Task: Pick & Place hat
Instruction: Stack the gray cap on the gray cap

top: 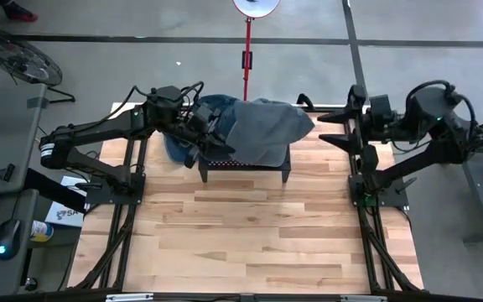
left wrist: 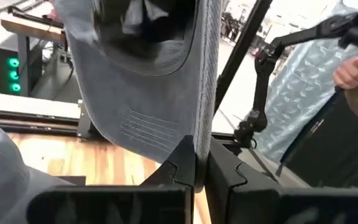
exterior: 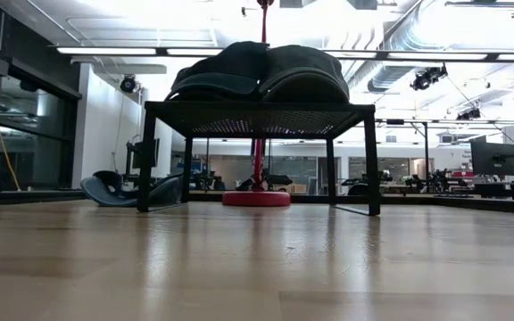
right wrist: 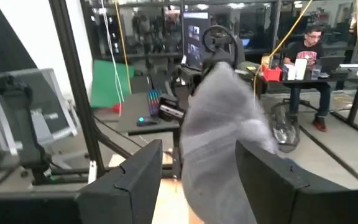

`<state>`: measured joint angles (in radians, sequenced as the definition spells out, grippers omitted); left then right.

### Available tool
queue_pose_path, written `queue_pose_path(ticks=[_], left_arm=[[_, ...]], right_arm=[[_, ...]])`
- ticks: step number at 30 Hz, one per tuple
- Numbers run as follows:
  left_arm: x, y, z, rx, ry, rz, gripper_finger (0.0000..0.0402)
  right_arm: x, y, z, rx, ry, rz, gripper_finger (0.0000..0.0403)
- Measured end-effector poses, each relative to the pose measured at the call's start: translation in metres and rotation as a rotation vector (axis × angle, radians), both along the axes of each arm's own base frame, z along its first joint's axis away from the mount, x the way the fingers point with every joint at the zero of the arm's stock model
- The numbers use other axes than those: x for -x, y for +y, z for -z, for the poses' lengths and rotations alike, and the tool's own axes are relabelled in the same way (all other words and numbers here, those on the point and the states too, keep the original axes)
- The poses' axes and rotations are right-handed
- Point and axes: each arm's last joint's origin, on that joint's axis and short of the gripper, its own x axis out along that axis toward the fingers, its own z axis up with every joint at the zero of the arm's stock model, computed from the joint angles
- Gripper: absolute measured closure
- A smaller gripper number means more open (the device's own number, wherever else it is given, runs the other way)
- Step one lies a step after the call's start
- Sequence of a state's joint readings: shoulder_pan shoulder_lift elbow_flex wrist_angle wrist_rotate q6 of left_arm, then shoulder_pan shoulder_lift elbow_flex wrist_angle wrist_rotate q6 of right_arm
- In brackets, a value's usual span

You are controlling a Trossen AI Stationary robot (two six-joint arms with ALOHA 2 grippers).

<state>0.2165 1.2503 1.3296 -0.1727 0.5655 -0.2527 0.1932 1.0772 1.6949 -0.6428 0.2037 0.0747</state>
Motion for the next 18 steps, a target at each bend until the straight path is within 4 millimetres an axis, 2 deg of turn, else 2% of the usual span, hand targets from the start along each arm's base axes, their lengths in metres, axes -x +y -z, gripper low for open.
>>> queue_pose_path(ticks=[6,12,18], left_arm=[[0.003,-0.001,0.000,-0.011,0.006,0.007,0.0394],[0.003,-0.001,0.000,-0.016,0.003,0.010,0.0394],[0.003,-0.001,0.000,-0.016,0.003,0.011,0.0394]], right_arm=[[-0.016,0.001,-0.018,0.079,0.100,0.033,0.0207],[-0.033,-0.001,-0.026,0.116,0.208,0.108,0.0207],[-0.039,-0.006,-0.031,0.109,0.247,0.134,0.0208]])
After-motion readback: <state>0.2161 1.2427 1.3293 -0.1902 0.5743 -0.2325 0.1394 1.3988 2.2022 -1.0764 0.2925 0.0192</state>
